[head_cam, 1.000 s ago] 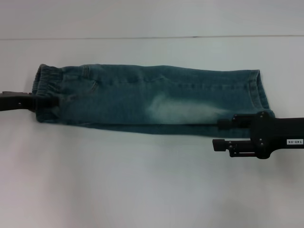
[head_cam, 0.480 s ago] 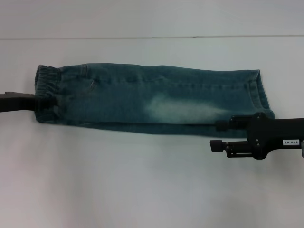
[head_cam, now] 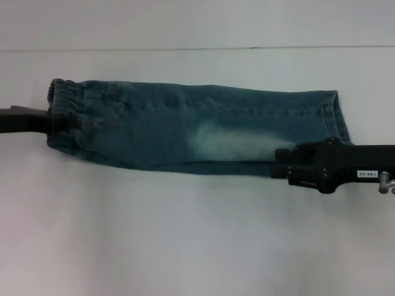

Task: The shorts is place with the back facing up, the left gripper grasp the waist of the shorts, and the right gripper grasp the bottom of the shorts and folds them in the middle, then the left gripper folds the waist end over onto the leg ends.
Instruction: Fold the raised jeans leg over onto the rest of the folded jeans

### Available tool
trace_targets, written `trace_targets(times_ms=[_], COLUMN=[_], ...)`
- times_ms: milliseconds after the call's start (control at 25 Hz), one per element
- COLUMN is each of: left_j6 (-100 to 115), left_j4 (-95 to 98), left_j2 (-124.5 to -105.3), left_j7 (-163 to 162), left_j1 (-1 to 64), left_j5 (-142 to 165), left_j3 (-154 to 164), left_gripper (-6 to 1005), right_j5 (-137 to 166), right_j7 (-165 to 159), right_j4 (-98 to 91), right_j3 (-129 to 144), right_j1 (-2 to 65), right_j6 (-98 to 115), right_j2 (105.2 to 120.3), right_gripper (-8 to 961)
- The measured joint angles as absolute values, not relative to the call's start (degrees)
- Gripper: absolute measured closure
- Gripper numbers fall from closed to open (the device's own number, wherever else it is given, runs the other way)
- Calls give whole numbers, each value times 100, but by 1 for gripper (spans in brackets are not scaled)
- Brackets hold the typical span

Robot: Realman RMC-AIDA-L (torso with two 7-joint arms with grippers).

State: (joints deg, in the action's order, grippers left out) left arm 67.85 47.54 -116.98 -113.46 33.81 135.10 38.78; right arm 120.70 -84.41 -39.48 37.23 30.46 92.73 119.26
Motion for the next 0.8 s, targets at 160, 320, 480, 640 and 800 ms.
trace_targets(times_ms=[160, 320, 480, 640, 800], left_j6=[7213, 7666, 8058, 8233, 8329], left_j4=[5092, 5281, 5474, 5656, 5697], left_j2=[-11690, -11628, -11580, -11512, -11424], left_j7=[-11528, -11755, -12072, -12455, -12804], left_j1=[3478, 3727, 4080, 4449, 4896], left_j5=[13510, 13510, 13509, 13509, 13509], left_j3=[3898, 3912, 3970, 4293, 4634], left_gripper=[798, 833, 861, 871, 879], right_j5=[12038, 11622, 10744, 9515, 8532], right_j7=[-8375, -8067, -7286, -6143, -4945], right_j4=[-3677, -3290, -2663, -1800, -915], right_j3=[3720, 3718, 3722, 3728, 3709], right_j1=[3178, 3271, 3338, 3478, 3810], right_j6=[8938, 8467, 7725, 6688, 5940], right_j2=[11945, 11958, 11971, 12007, 12036], right_gripper=[456, 632, 790, 937, 933])
